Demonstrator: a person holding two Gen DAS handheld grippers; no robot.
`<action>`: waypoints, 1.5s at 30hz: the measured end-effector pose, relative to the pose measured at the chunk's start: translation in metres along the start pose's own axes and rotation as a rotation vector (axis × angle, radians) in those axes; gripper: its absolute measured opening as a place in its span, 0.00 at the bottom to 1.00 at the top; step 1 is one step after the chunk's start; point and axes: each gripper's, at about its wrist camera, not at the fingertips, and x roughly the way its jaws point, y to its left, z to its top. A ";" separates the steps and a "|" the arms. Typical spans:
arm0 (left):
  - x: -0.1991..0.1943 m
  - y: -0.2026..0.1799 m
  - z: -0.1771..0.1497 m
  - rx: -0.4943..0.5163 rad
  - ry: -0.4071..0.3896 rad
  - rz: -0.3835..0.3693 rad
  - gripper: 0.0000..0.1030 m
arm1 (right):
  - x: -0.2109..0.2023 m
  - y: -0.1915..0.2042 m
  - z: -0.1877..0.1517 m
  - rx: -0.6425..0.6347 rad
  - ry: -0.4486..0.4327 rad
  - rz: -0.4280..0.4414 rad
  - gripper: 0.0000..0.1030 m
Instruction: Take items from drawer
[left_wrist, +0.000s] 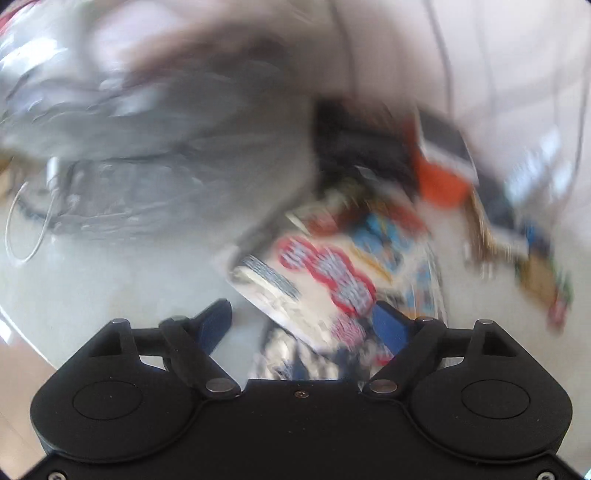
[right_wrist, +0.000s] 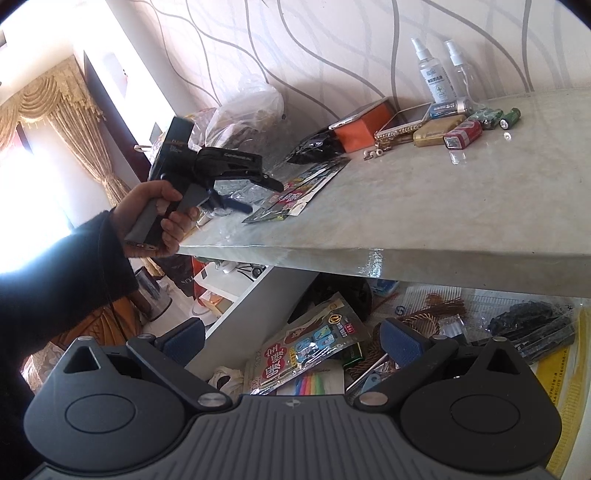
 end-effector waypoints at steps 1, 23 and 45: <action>-0.001 0.006 0.001 -0.036 -0.017 -0.011 0.81 | 0.000 0.000 0.000 0.001 0.003 -0.001 1.00; 0.006 0.045 -0.001 -0.379 -0.136 -0.130 0.23 | 0.002 0.001 -0.001 0.005 0.001 -0.012 1.00; -0.016 0.025 -0.018 -0.322 -0.160 -0.196 0.14 | 0.000 0.000 0.000 0.002 -0.005 -0.008 1.00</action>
